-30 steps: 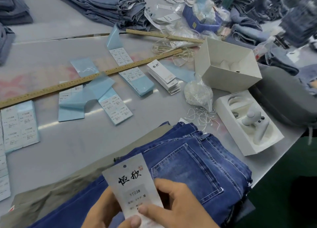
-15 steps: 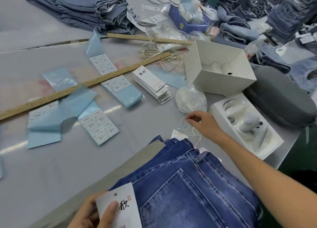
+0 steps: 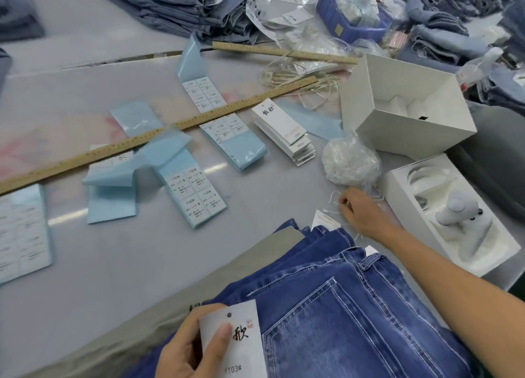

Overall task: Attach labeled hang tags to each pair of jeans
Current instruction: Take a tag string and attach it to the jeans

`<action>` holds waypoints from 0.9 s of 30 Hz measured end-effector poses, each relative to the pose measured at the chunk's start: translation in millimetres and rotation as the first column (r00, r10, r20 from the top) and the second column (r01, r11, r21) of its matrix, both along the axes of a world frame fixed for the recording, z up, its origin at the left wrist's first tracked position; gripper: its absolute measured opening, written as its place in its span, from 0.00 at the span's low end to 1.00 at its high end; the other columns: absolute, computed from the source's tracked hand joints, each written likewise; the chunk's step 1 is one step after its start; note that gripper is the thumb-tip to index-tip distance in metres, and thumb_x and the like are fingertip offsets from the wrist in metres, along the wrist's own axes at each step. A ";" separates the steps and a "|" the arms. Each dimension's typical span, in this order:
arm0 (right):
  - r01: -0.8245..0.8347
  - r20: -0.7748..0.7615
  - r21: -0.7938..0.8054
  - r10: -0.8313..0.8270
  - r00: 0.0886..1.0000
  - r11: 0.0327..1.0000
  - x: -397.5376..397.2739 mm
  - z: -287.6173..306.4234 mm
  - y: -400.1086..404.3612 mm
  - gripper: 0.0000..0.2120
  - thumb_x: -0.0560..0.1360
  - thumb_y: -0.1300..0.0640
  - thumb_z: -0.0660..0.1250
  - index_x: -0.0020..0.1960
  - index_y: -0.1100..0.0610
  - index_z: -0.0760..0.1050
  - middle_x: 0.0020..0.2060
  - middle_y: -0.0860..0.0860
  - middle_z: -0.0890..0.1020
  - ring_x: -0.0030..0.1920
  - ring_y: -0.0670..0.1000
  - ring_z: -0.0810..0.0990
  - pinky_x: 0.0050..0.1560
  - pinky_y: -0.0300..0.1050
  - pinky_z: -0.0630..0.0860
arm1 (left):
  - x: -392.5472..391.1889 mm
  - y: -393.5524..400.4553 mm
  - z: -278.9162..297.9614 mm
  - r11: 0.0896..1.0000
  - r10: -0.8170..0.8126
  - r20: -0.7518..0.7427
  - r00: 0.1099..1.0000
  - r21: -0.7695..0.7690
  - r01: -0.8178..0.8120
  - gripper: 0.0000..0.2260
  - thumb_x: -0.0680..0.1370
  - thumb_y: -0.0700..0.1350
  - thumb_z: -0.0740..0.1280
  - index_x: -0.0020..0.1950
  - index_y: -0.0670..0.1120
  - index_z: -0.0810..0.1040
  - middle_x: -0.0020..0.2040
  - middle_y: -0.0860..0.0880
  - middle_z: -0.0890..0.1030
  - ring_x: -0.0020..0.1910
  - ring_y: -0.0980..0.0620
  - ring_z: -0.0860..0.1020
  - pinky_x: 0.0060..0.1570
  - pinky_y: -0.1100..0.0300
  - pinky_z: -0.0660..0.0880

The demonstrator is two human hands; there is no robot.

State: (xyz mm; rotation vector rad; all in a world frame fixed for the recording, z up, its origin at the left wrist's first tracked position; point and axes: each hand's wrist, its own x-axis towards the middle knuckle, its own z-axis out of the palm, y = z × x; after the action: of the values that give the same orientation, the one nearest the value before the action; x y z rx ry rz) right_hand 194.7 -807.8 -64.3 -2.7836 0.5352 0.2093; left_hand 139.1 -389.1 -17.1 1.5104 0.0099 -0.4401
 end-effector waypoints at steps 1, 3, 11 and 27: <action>0.061 0.017 0.046 -0.062 0.998 0.997 0.6 7.5 4.0 0.05 0.81 0.61 0.64 0.46 0.55 0.72 0.41 0.51 0.79 0.41 0.56 0.78 0.46 0.55 0.77 | -1.4 2.2 0.3 0.999 0.035 -0.002 0.999 0.016 -0.035 0.03 0.74 0.47 0.77 0.47 0.52 0.87 0.40 0.44 0.86 0.39 0.55 0.84 0.43 0.66 0.77; 0.176 0.087 0.177 -0.194 0.977 0.968 2.0 32.5 14.6 0.04 0.82 0.60 0.64 0.48 0.55 0.73 0.40 0.53 0.82 0.40 0.53 0.80 0.46 0.53 0.79 | -1.4 2.6 0.3 0.995 0.091 -0.028 0.995 0.050 -0.090 0.06 0.72 0.43 0.76 0.41 0.55 0.86 0.36 0.47 0.85 0.31 0.60 0.81 0.32 0.72 0.74; -0.145 0.532 0.512 -0.181 0.827 0.846 -65.7 188.8 156.9 0.09 0.71 0.54 0.76 0.50 0.45 0.84 0.42 0.48 0.87 0.40 0.49 0.86 0.49 0.36 0.81 | -4.1 2.6 37.4 0.973 0.174 -0.191 0.966 -0.114 -0.198 0.09 0.69 0.50 0.81 0.45 0.55 0.84 0.41 0.45 0.87 0.37 0.51 0.85 0.32 0.60 0.79; -0.404 0.489 -0.056 0.378 0.786 0.913 -110.1 182.6 289.1 0.07 0.78 0.56 0.65 0.47 0.55 0.82 0.37 0.45 0.76 0.39 0.47 0.73 0.40 0.40 0.72 | -38.4 16.9 86.4 0.997 0.070 0.436 0.897 0.001 -0.078 0.12 0.82 0.53 0.63 0.60 0.55 0.82 0.53 0.55 0.85 0.48 0.52 0.85 0.38 0.58 0.82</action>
State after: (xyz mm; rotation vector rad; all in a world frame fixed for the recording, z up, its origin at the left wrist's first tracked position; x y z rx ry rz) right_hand 84.6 -518.7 118.3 -2.7090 -0.1796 -0.3933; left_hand 100.7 -372.1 69.3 1.5933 -0.2820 -0.0317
